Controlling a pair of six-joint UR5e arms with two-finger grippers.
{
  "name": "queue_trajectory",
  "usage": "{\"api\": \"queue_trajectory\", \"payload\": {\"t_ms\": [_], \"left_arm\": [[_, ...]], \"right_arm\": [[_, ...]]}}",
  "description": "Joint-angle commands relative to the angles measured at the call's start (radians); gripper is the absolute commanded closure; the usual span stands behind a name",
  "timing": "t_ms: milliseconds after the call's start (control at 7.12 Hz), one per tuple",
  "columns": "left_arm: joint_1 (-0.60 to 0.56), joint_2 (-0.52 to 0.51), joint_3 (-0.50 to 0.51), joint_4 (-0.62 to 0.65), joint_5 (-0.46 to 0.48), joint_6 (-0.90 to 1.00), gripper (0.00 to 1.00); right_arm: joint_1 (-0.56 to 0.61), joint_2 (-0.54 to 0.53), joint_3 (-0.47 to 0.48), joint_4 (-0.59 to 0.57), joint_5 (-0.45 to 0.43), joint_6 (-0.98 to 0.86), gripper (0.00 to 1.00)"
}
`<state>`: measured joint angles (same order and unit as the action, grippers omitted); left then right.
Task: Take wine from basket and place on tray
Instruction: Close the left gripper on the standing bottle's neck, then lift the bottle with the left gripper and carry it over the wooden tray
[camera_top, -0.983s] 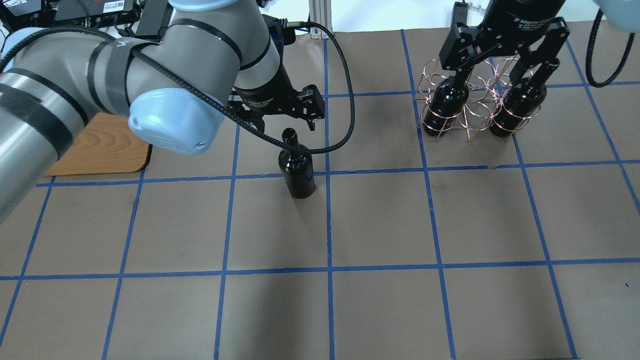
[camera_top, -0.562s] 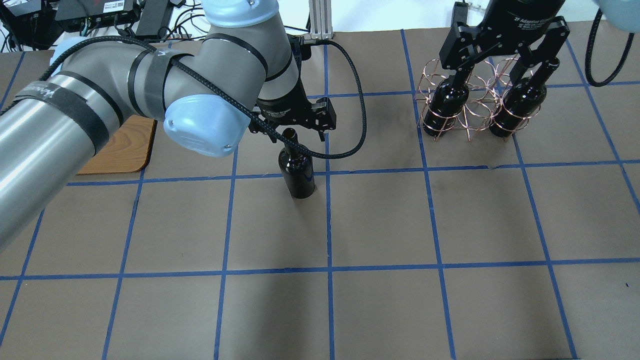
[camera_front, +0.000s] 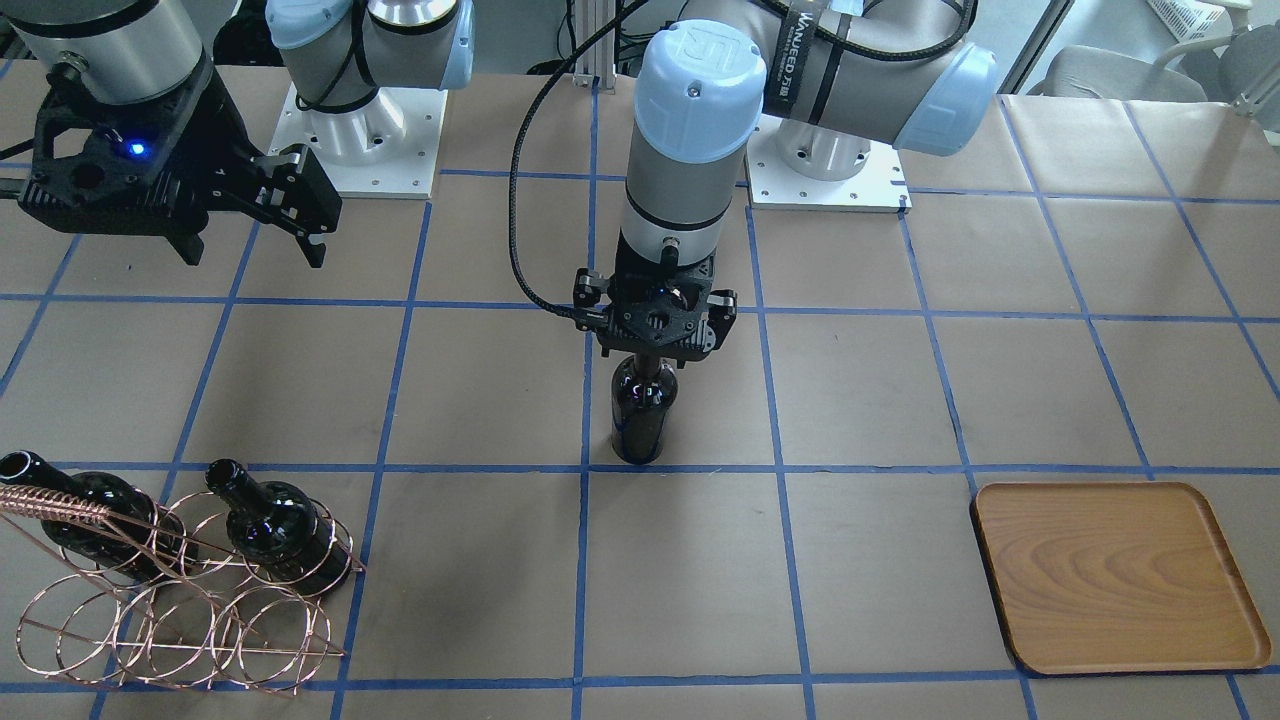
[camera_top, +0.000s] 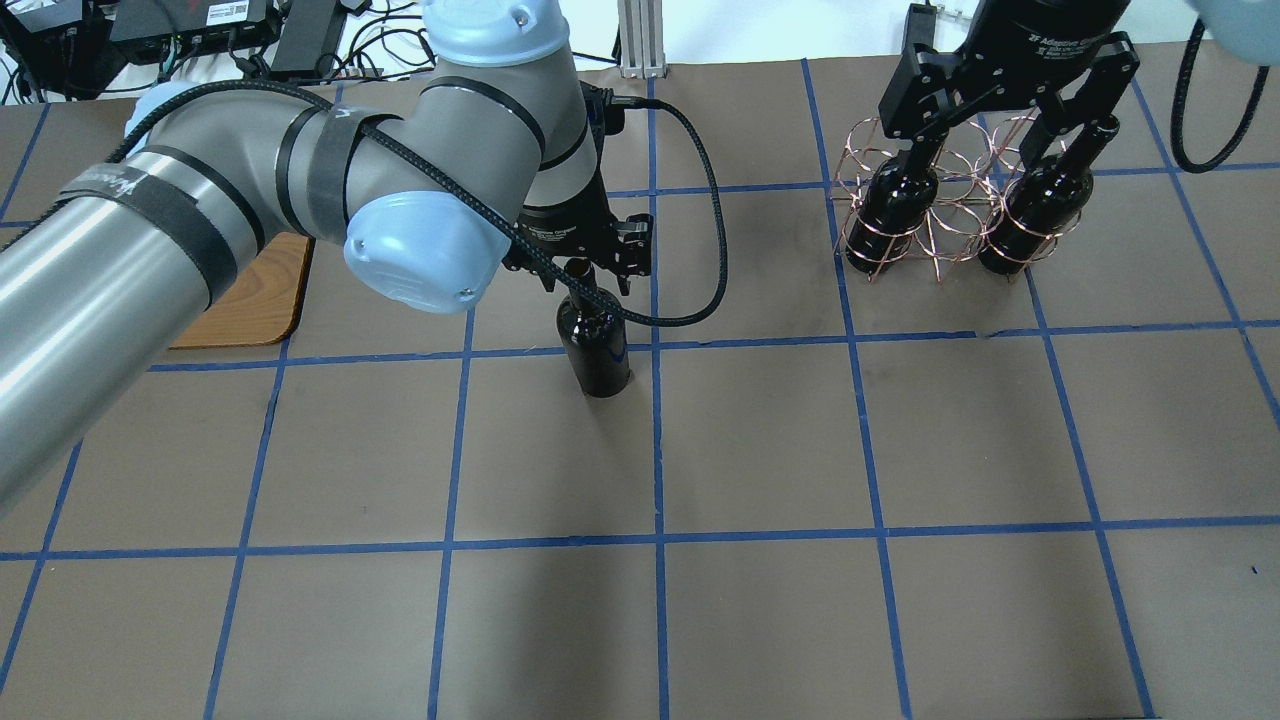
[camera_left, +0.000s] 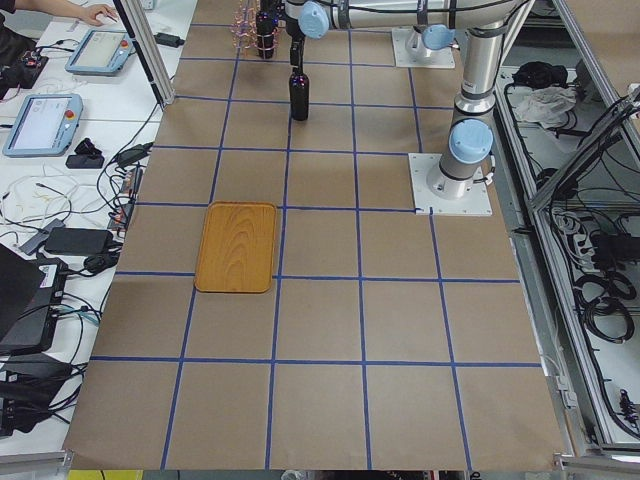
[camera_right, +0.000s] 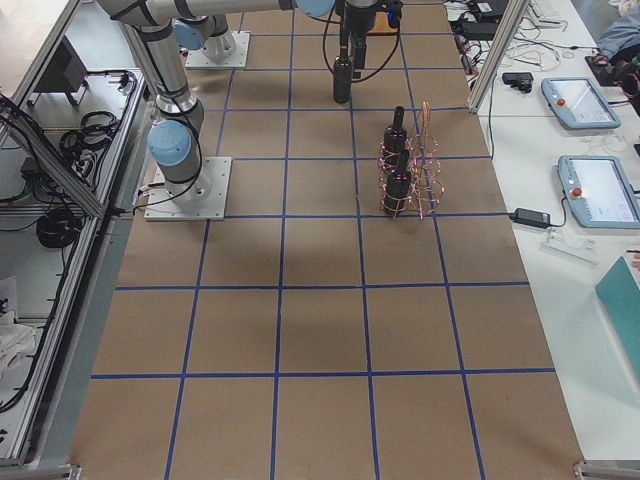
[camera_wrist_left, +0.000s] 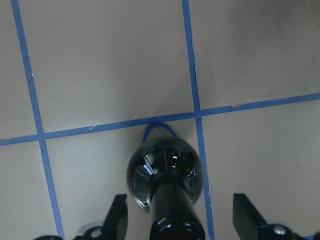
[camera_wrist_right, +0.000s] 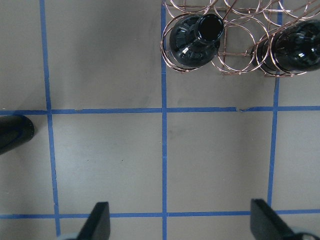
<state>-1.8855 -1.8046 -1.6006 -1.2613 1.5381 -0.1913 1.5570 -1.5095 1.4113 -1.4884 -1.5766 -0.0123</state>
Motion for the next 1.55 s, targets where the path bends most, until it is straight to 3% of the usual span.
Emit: {"api": "queue_trajectory", "payload": {"t_ms": [0,281,702,983,1405], "left_arm": [[0.002,-0.005,-0.001,-0.006,0.002,0.000,0.53],[0.002,-0.007,-0.001,-0.039,0.011,0.000,1.00],[0.034,-0.007,0.040,-0.050,0.014,0.000,1.00],[0.129,-0.007,0.143,-0.151,0.007,0.080,1.00],[0.400,-0.015,0.244,-0.251,-0.006,0.310,1.00]], "right_arm": [[0.000,0.000,0.000,-0.001,0.000,0.000,0.00],[0.000,0.000,0.000,-0.001,0.001,0.000,0.00],[0.000,0.000,0.000,-0.001,0.003,0.000,0.00],[0.000,0.000,0.000,-0.001,0.003,0.000,0.00],[0.000,0.000,0.000,-0.001,0.004,0.000,0.00]]}}
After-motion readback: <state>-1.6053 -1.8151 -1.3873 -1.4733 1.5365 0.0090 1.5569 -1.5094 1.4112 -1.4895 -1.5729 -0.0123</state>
